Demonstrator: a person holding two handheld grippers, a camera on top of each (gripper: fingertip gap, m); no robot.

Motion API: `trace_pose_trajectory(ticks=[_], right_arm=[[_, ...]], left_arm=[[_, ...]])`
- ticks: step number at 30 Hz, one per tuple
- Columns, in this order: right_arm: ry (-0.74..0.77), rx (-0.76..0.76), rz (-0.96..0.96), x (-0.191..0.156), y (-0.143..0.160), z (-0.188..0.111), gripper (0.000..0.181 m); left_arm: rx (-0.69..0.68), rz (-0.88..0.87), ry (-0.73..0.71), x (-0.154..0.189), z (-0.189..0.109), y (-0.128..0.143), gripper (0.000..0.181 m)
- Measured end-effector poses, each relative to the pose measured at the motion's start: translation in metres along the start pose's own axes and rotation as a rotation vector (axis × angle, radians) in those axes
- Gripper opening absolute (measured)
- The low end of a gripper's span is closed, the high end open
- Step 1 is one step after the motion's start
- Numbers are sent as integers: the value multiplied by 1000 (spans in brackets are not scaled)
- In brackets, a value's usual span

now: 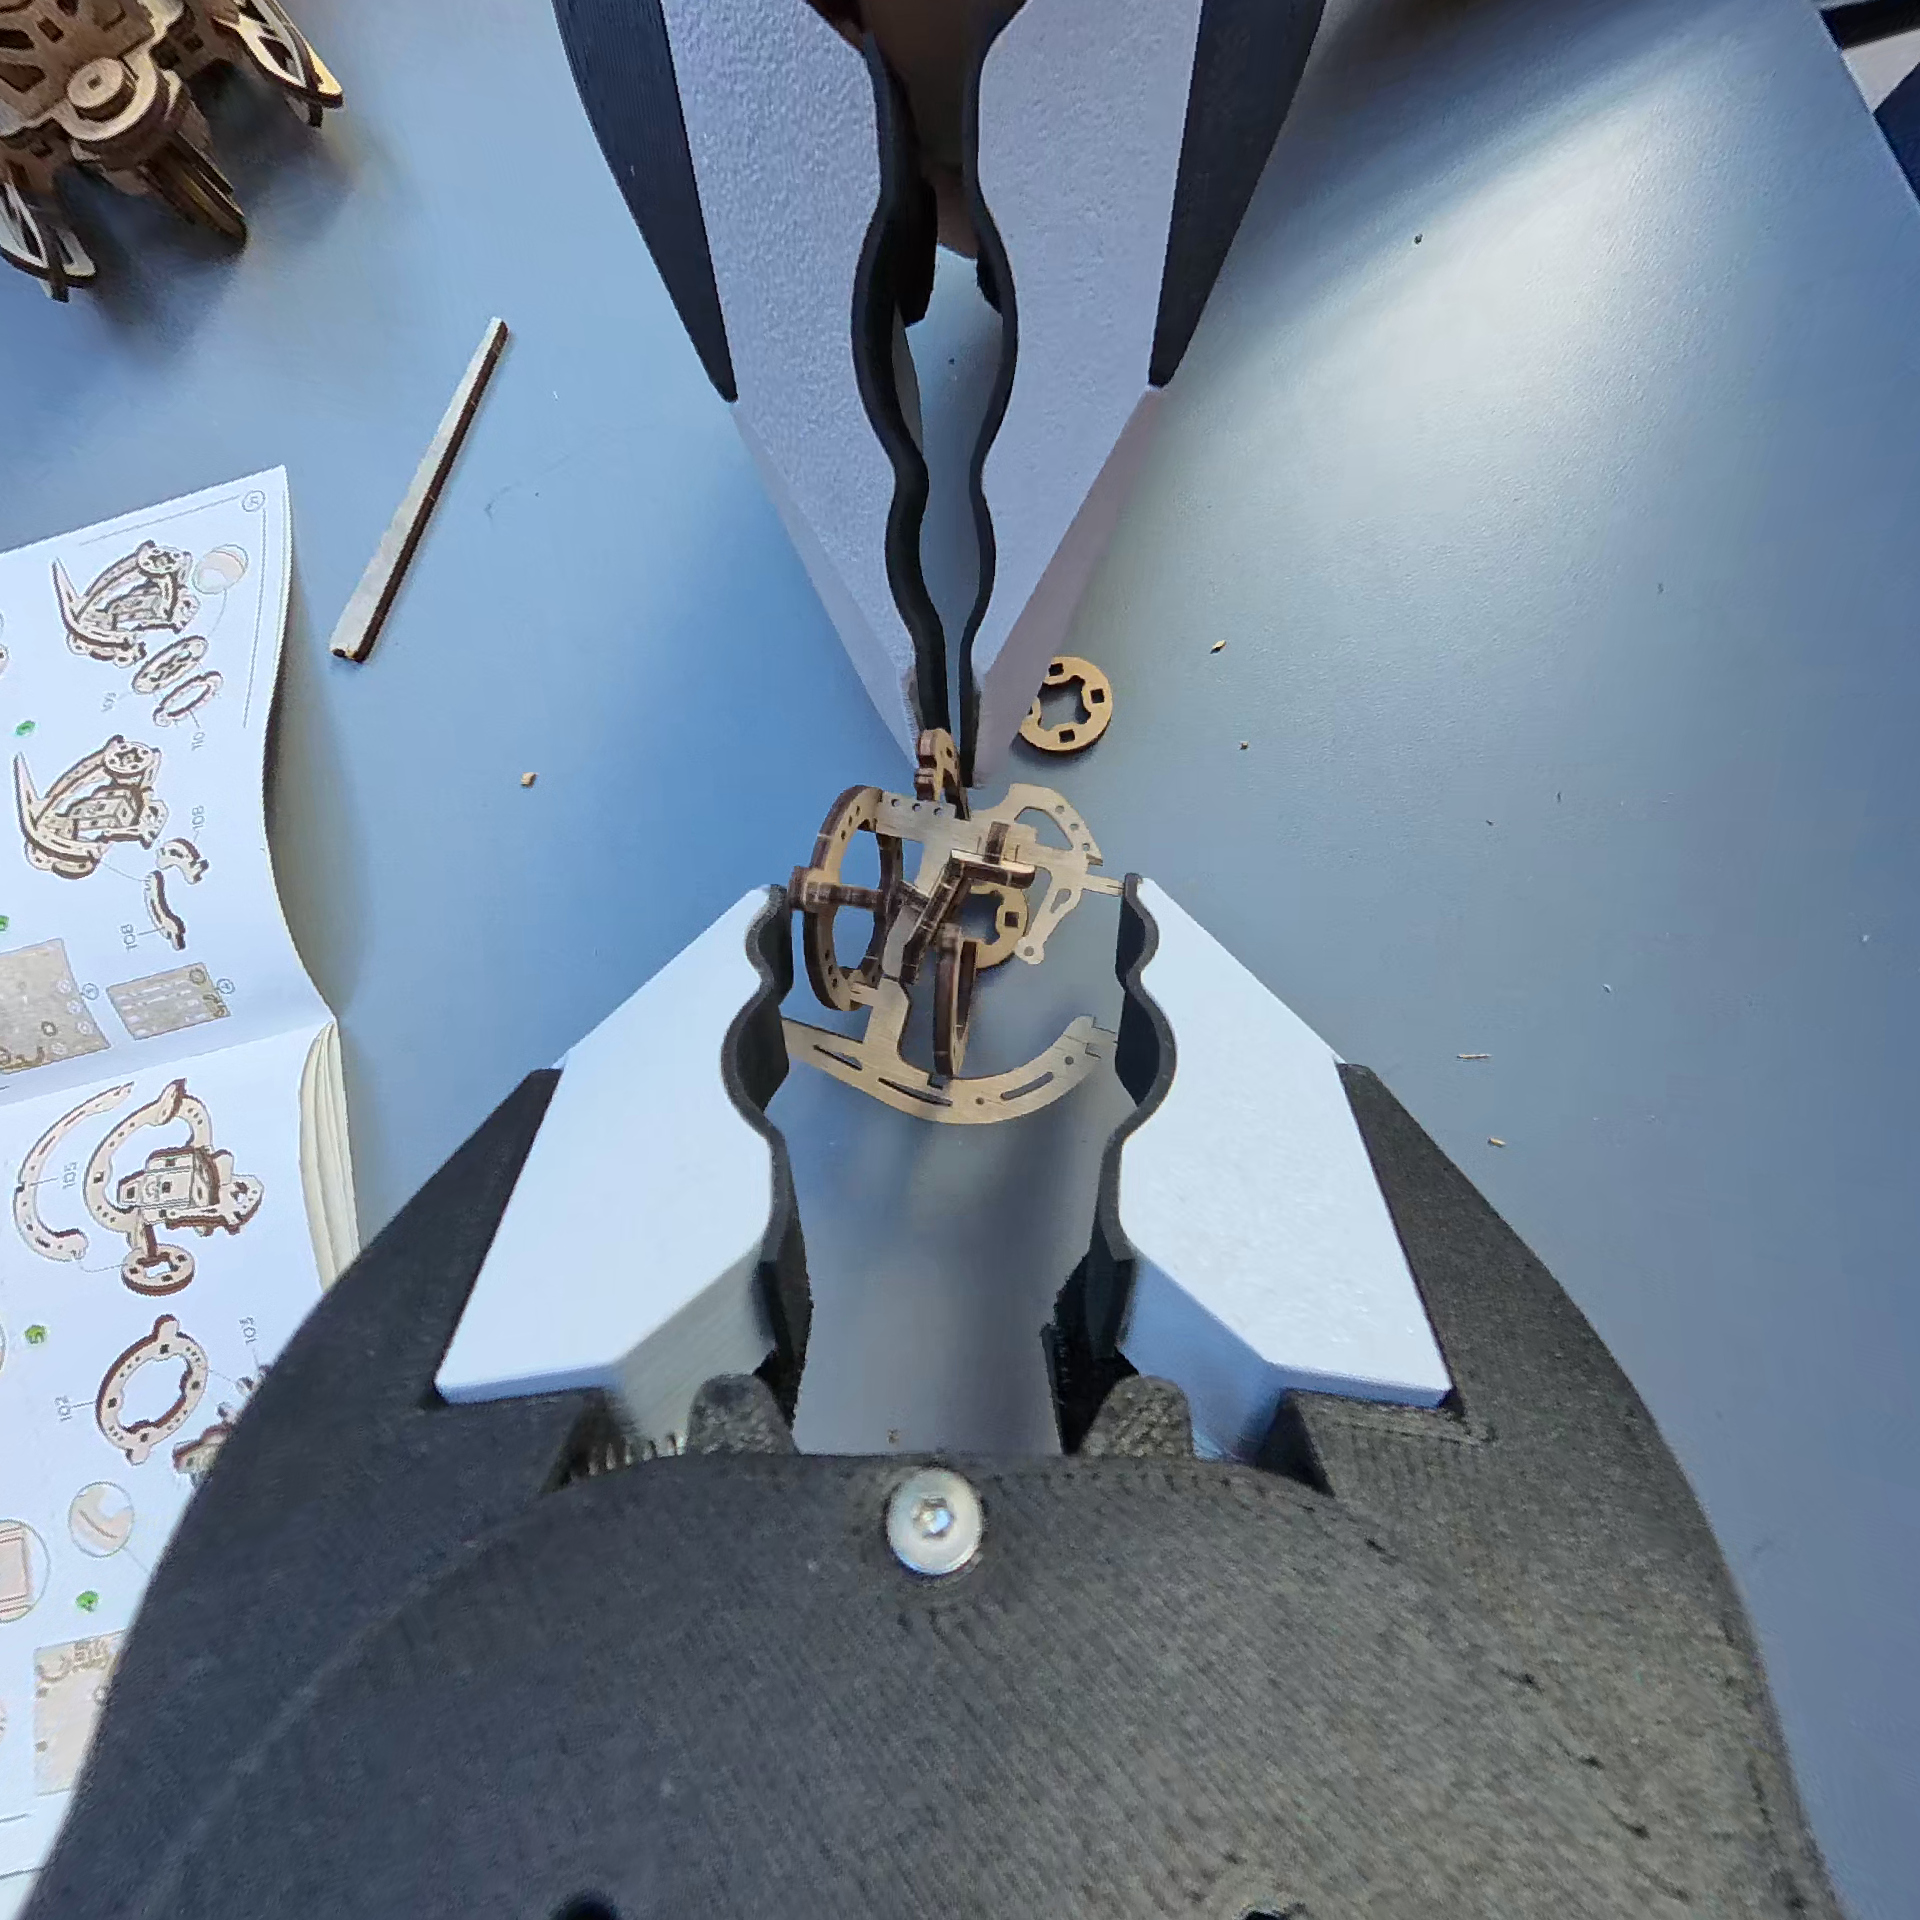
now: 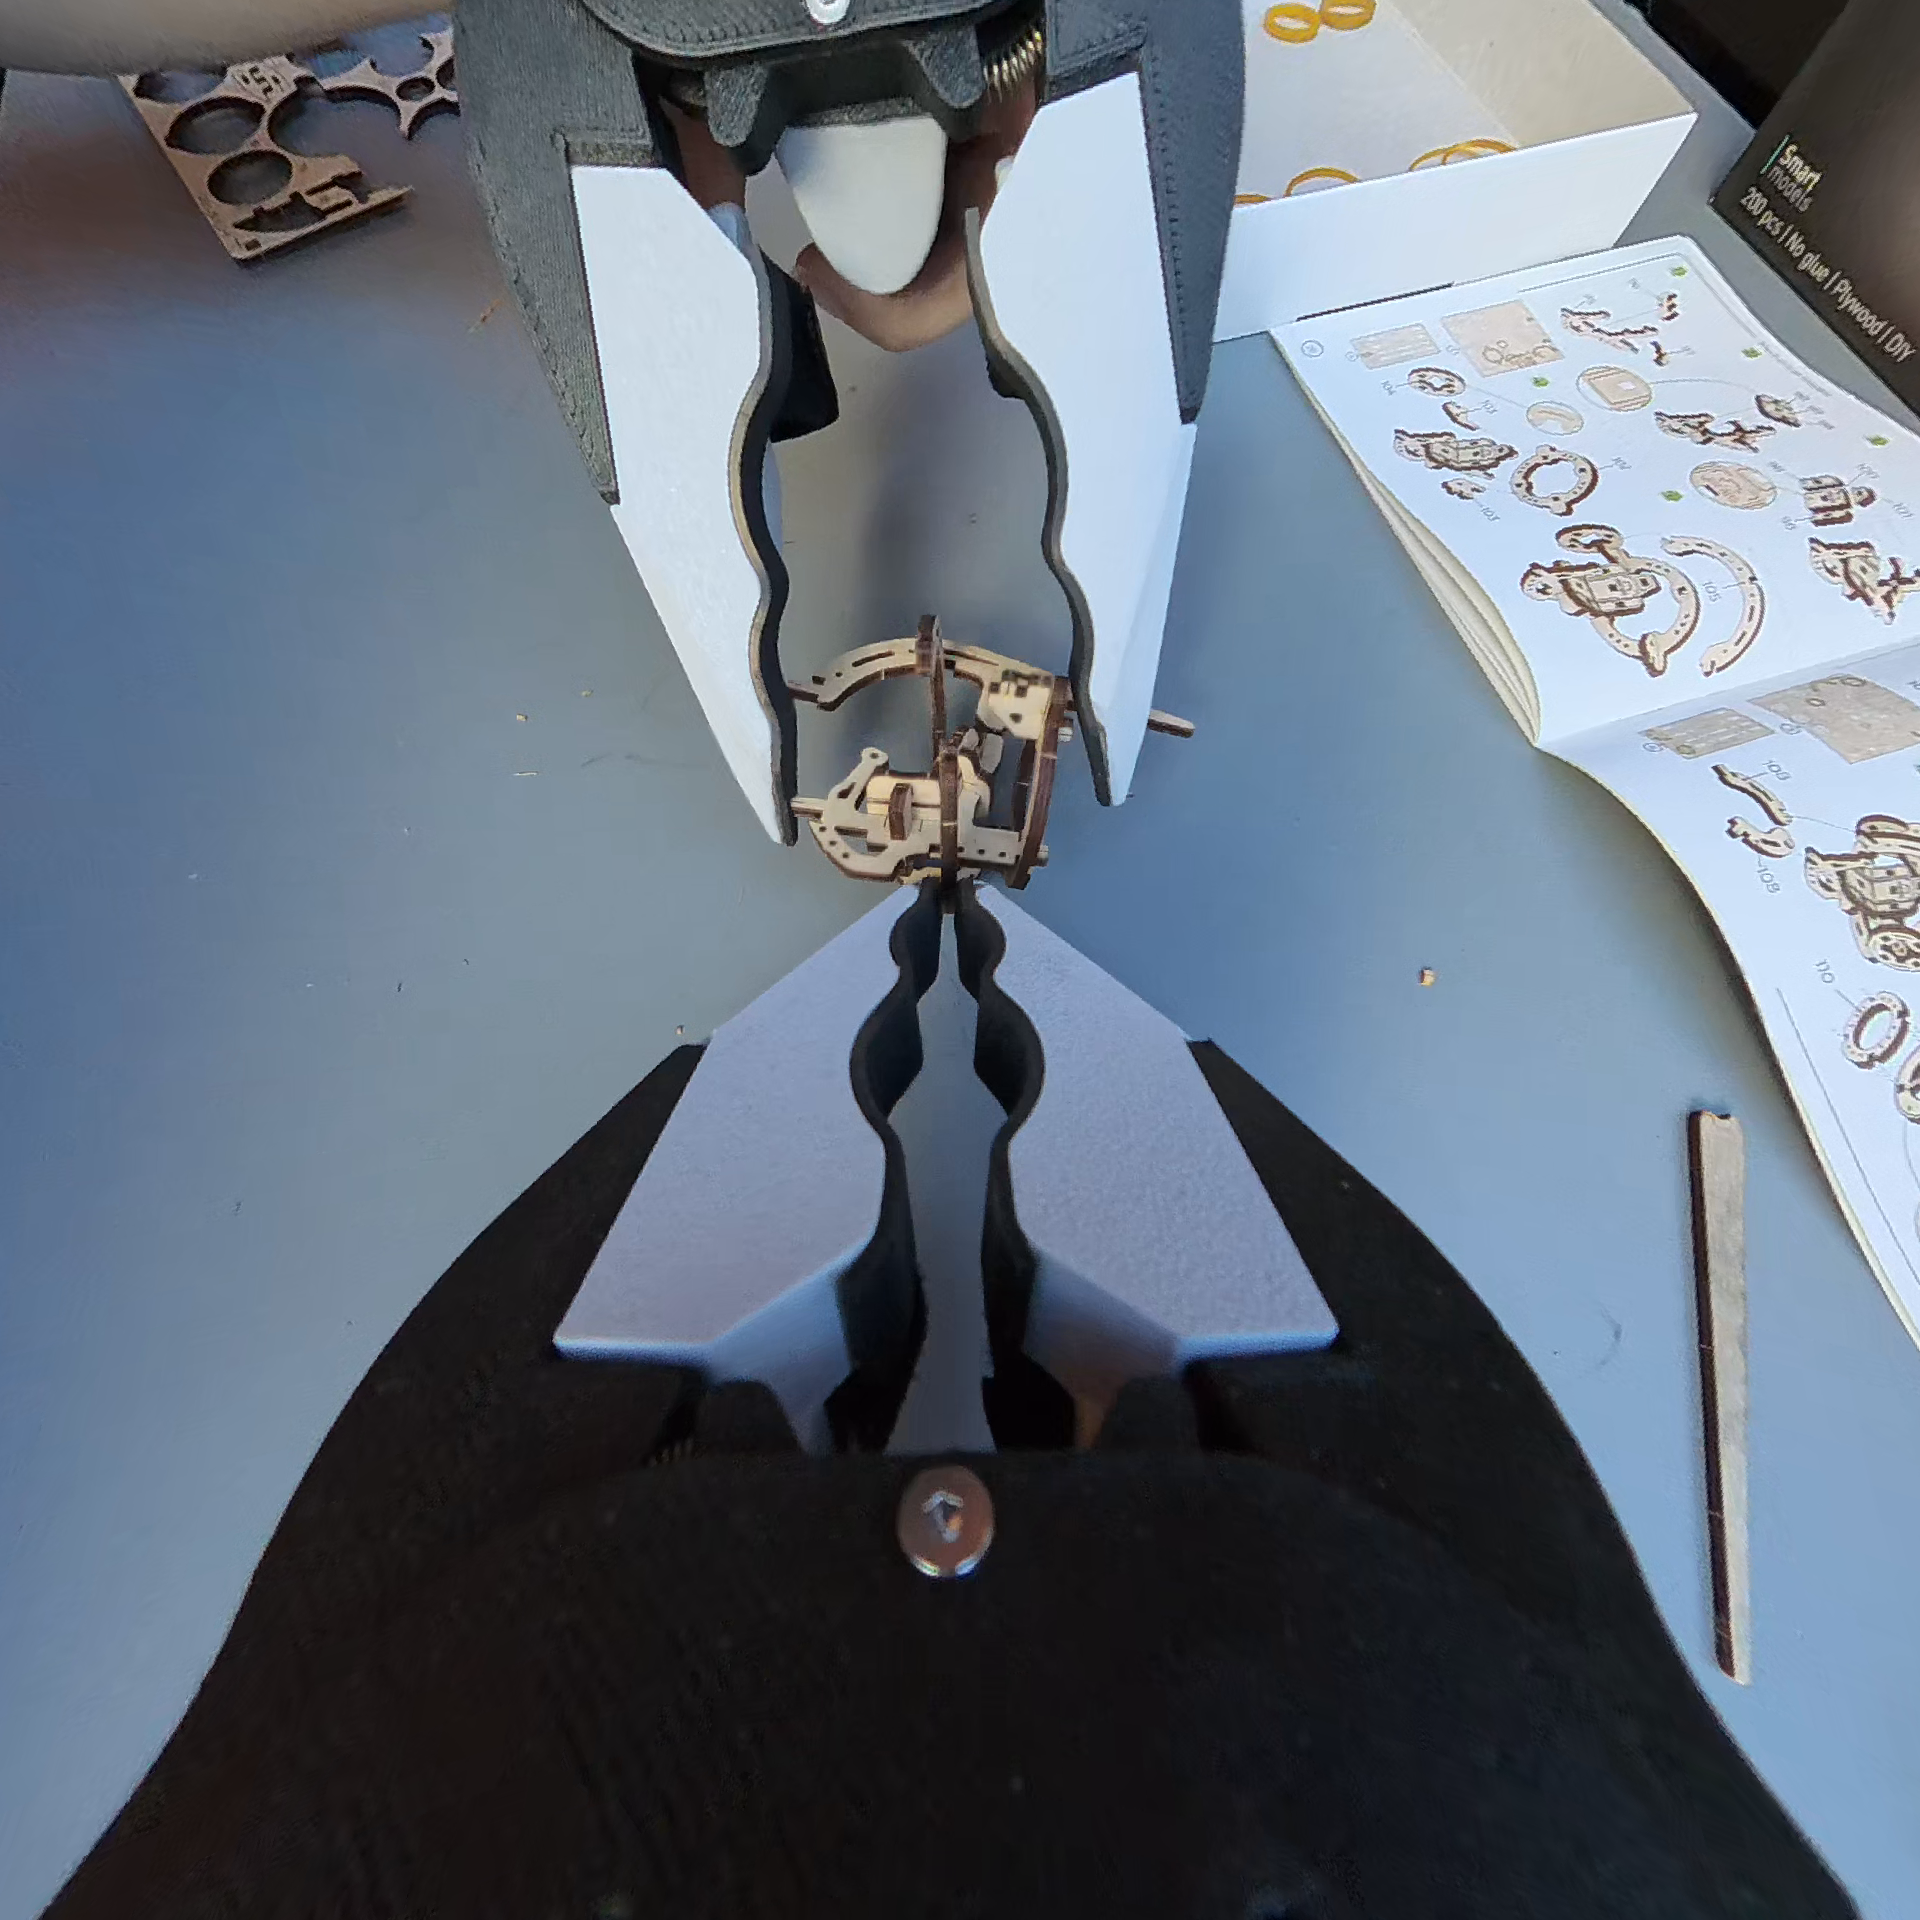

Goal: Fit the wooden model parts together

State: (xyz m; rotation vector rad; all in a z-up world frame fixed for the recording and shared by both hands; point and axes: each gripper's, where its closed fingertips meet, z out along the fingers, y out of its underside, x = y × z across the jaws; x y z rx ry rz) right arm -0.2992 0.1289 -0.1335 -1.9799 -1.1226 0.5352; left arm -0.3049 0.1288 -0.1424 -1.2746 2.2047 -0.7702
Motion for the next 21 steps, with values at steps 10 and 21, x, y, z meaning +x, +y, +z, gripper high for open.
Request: trace_pose_trajectory(ticks=[10, 21], right_arm=[[-5, -13, 18, 0, 0, 1, 2], [-13, 21, 56, 5, -6, -2, 2]], left_arm=[[11, 4, -1, -1, -2, 0, 58], [85, -85, 56, -6, -7, -3, 57]])
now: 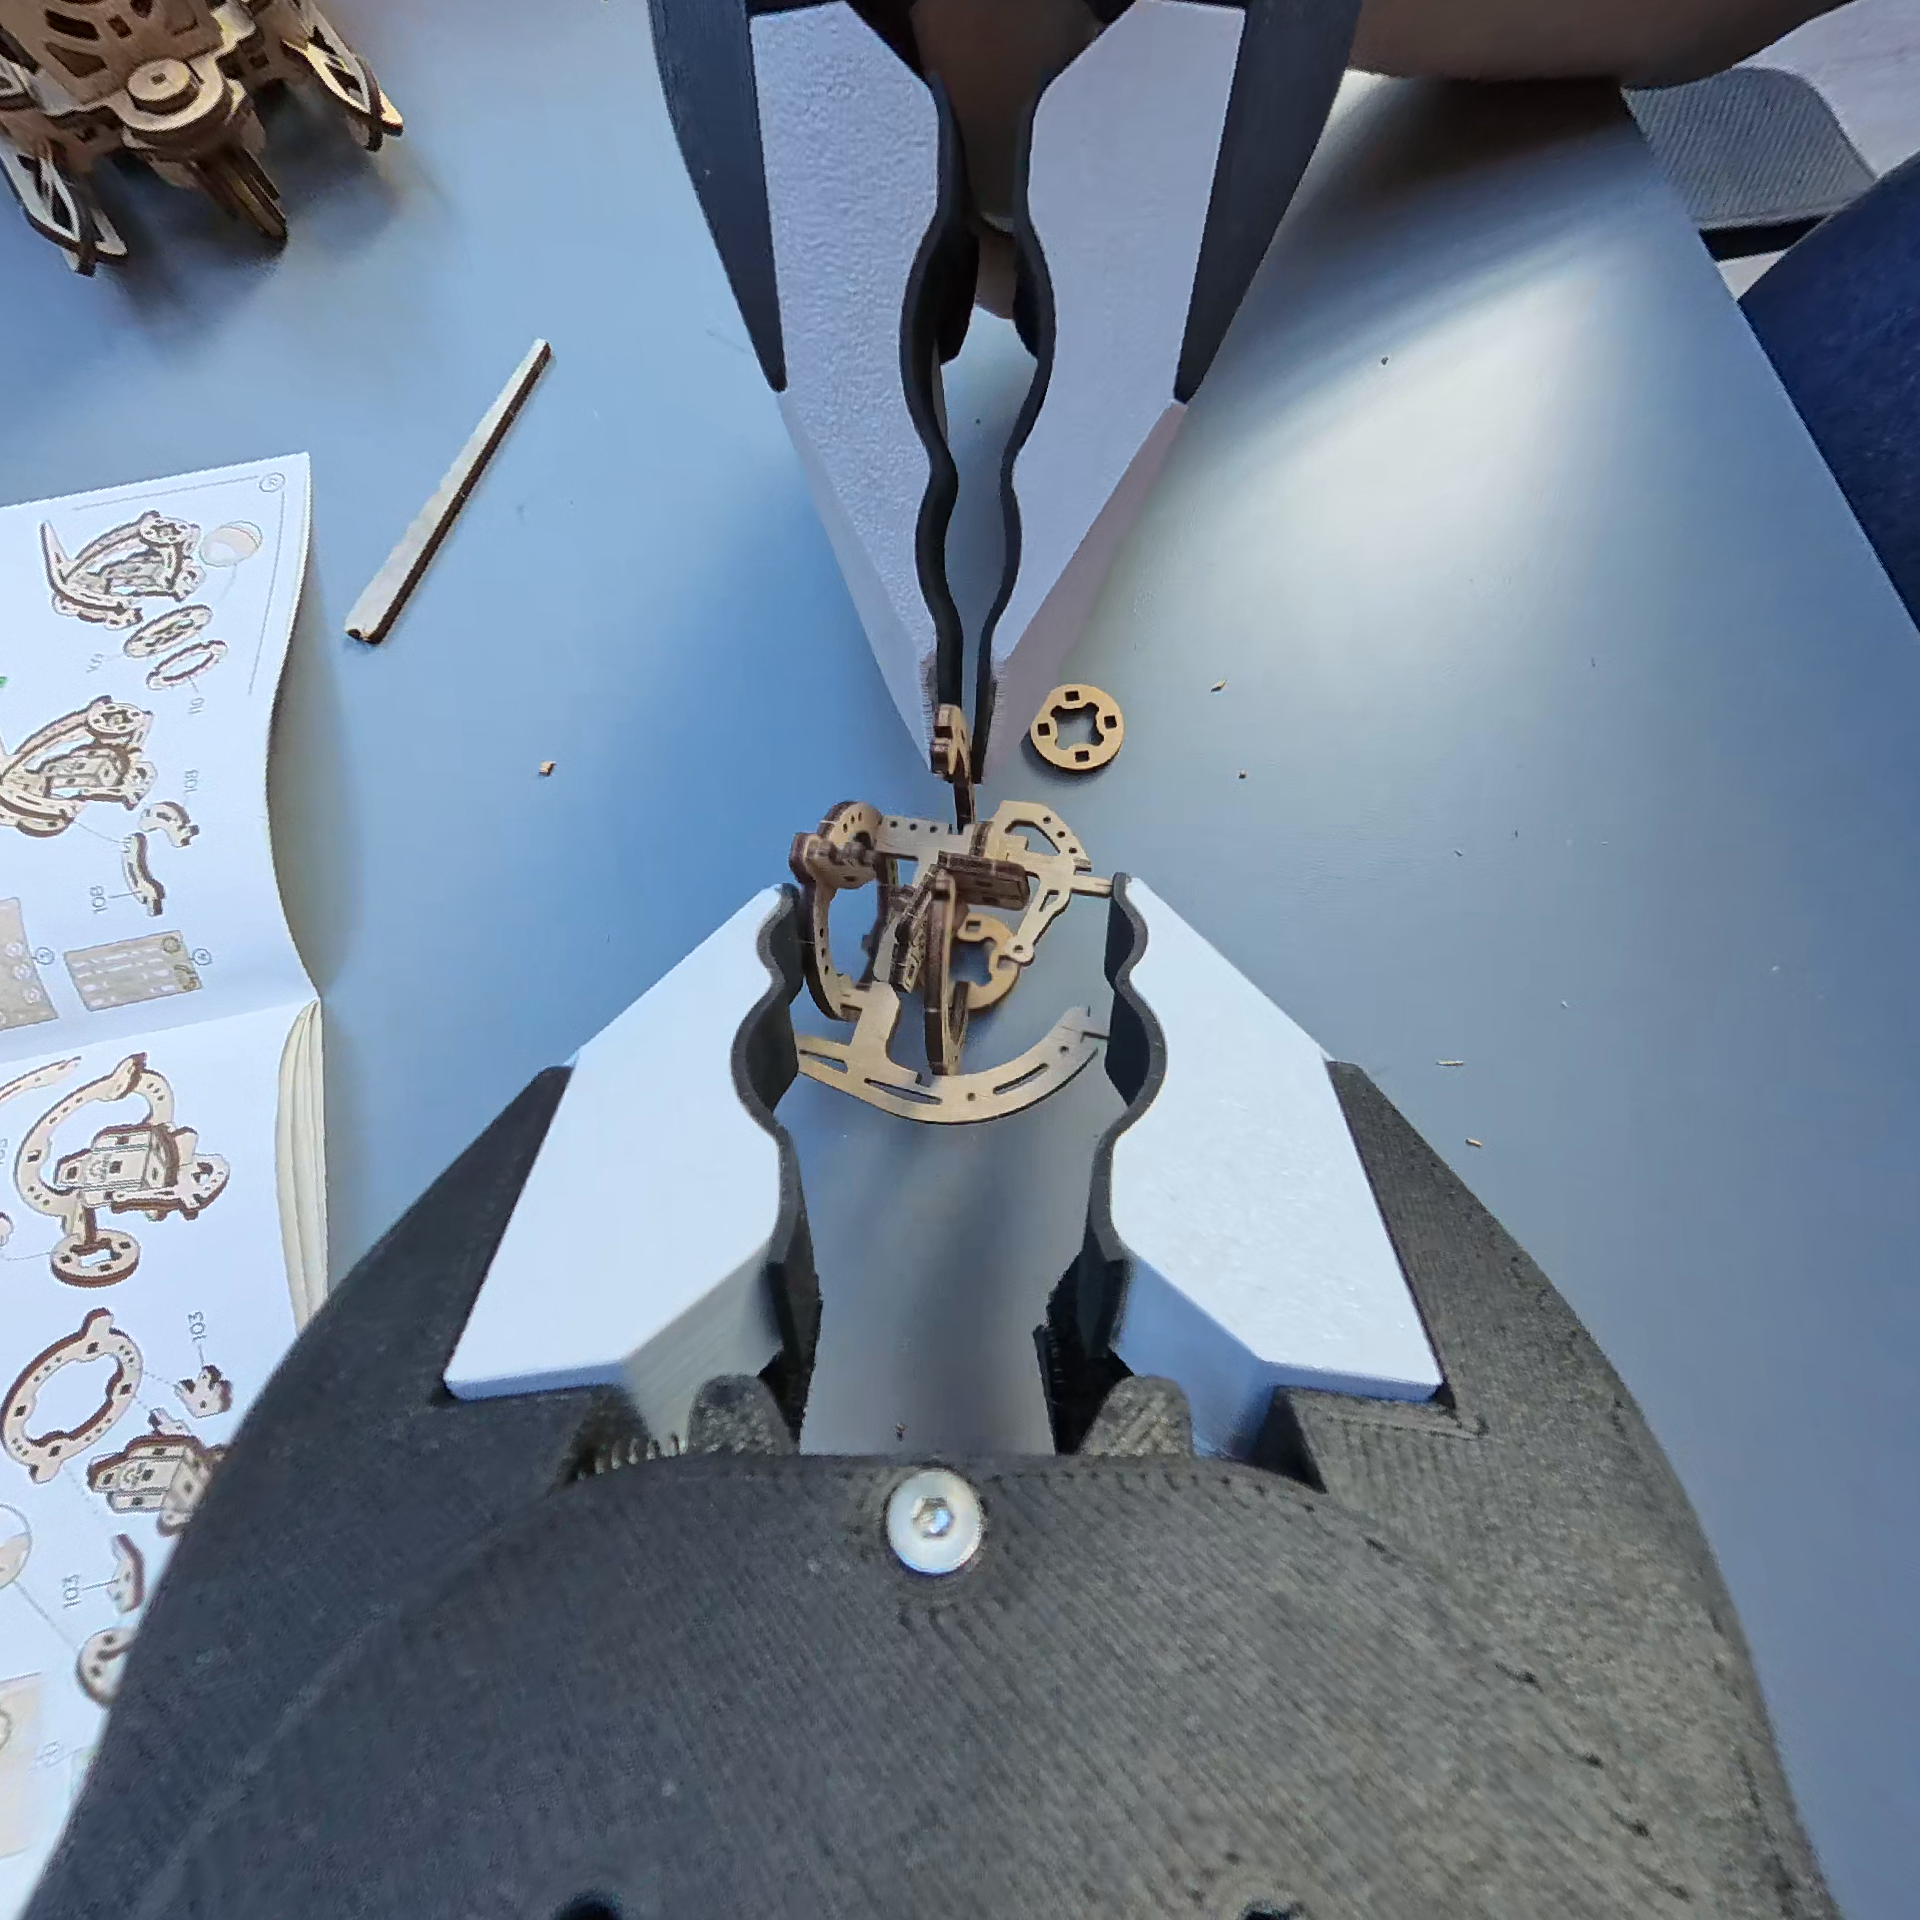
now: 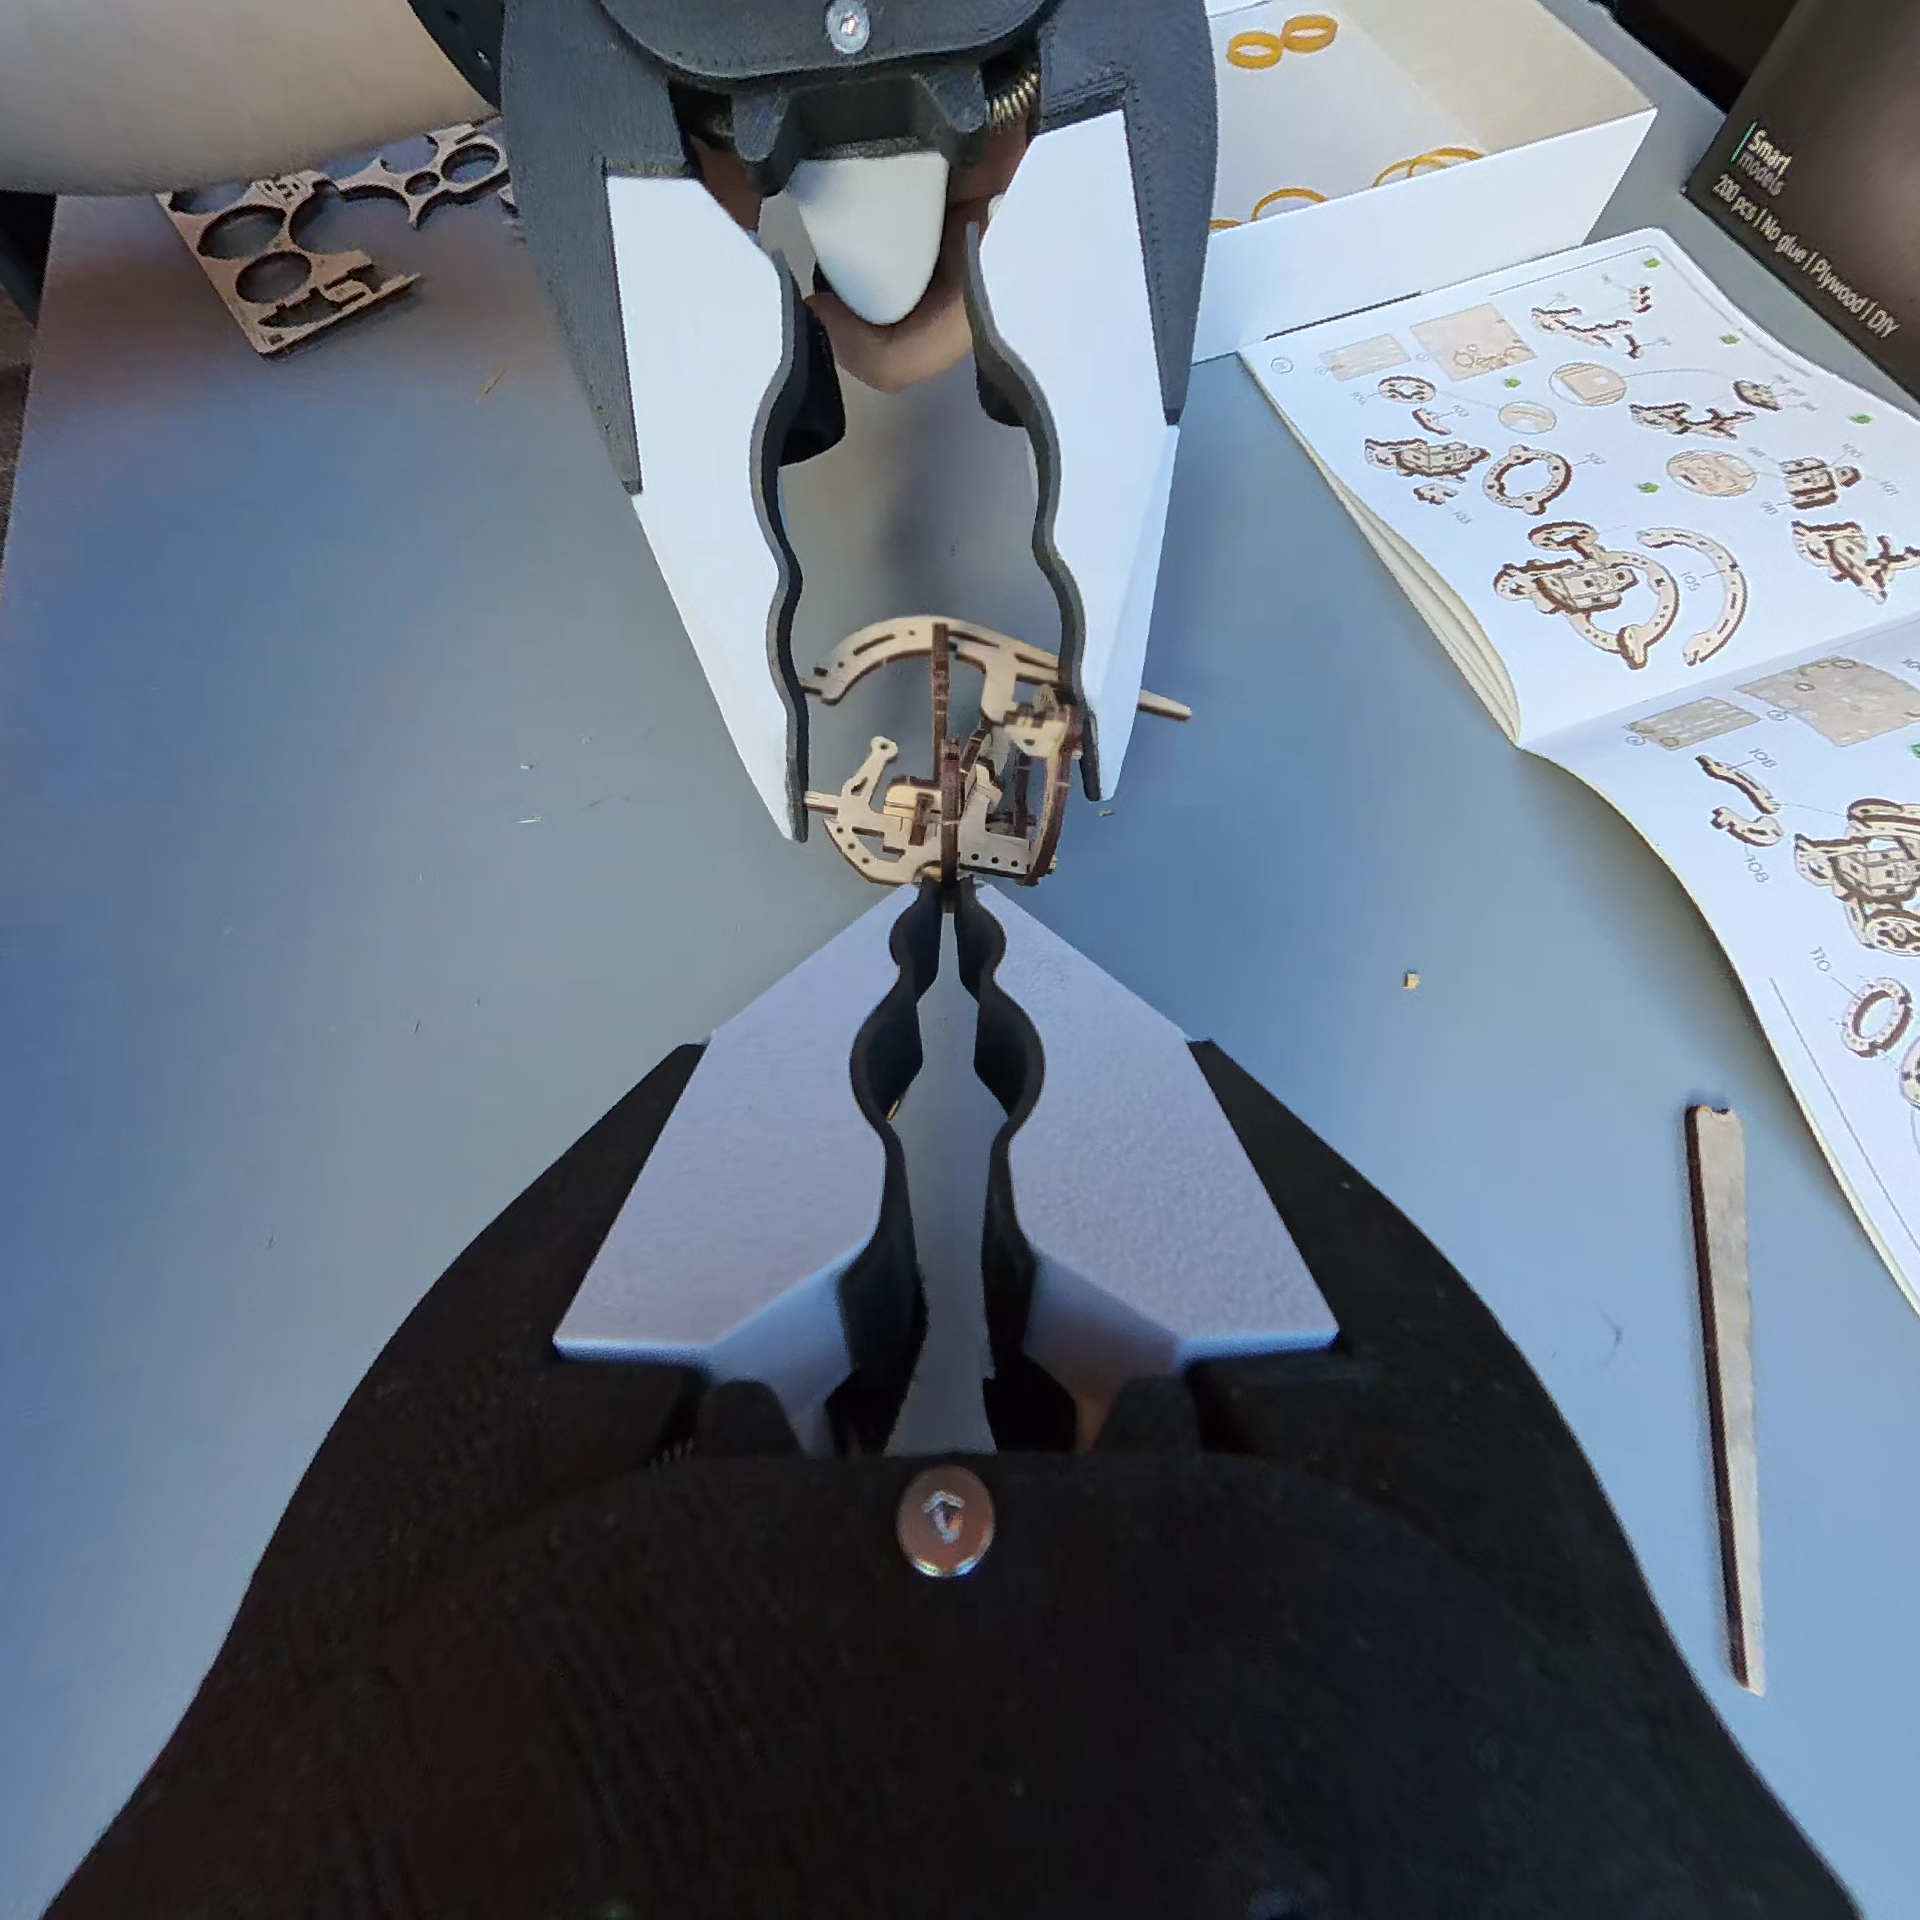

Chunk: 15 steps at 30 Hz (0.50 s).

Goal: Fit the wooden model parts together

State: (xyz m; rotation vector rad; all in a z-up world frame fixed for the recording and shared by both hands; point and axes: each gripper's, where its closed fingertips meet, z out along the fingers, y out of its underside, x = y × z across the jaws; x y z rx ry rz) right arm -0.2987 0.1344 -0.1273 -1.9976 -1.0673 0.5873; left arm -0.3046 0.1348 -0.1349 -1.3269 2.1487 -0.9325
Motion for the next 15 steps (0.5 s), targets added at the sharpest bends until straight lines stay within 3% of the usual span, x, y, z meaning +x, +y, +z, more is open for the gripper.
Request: trace_pose_trajectory(ticks=[15], right_arm=[[-50, 83, 103, 3, -9, 6, 2]], left_arm=[[36, -83, 23, -6, -6, 11, 59]])
